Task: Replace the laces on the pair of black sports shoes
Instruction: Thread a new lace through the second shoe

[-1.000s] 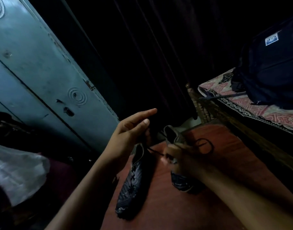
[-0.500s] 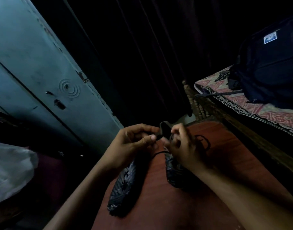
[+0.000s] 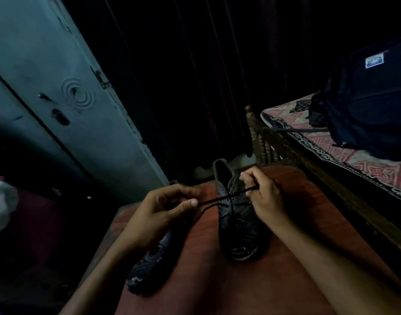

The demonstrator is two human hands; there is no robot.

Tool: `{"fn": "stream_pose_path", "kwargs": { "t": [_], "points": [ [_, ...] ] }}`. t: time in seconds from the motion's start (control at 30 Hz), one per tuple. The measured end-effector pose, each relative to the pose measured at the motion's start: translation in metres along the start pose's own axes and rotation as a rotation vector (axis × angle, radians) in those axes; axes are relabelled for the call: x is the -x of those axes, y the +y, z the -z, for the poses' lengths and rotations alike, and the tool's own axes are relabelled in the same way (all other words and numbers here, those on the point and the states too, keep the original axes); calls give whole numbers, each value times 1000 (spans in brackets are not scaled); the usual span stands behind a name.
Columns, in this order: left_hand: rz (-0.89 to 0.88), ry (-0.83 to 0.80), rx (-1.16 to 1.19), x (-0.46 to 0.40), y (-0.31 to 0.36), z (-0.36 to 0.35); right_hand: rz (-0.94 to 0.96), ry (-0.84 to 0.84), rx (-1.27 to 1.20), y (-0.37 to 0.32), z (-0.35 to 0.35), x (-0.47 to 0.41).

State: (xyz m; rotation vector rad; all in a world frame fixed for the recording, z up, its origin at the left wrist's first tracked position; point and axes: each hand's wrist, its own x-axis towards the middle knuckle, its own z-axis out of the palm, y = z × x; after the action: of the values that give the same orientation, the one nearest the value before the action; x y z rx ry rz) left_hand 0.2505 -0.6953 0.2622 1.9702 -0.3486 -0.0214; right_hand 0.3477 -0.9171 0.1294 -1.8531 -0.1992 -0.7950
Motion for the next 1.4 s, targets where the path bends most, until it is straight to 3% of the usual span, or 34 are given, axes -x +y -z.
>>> {"fn": "stream_pose_path", "kwargs": {
  "t": [0.1, 0.27, 0.37, 0.5, 0.63, 0.93, 1.4],
  "points": [
    [-20, 85, -207, -15, -31, -6, -45, -37, -1, 1, -2, 1],
    [-269, 295, -400, -55, -81, -42, -74, -26, -10, -6, 1, 1],
    [-299, 288, -337, -65, -104, -65, -101, -8, -93, -11, 0, 2],
    [-300, 268, -289, -71, -125, -68, -289, -69, -451, -15, -2, 1],
    [-293, 264, -253, -71, -131, -64, -337, -96, -480, -18, -4, 3],
    [-365, 115, -419, -79, -138, -66, -301, -118, -337, -10, 0, -1],
    [-238, 175, -317, -80, -138, -65, -99, -221, -93, -6, 6, -4]
  ]
}}
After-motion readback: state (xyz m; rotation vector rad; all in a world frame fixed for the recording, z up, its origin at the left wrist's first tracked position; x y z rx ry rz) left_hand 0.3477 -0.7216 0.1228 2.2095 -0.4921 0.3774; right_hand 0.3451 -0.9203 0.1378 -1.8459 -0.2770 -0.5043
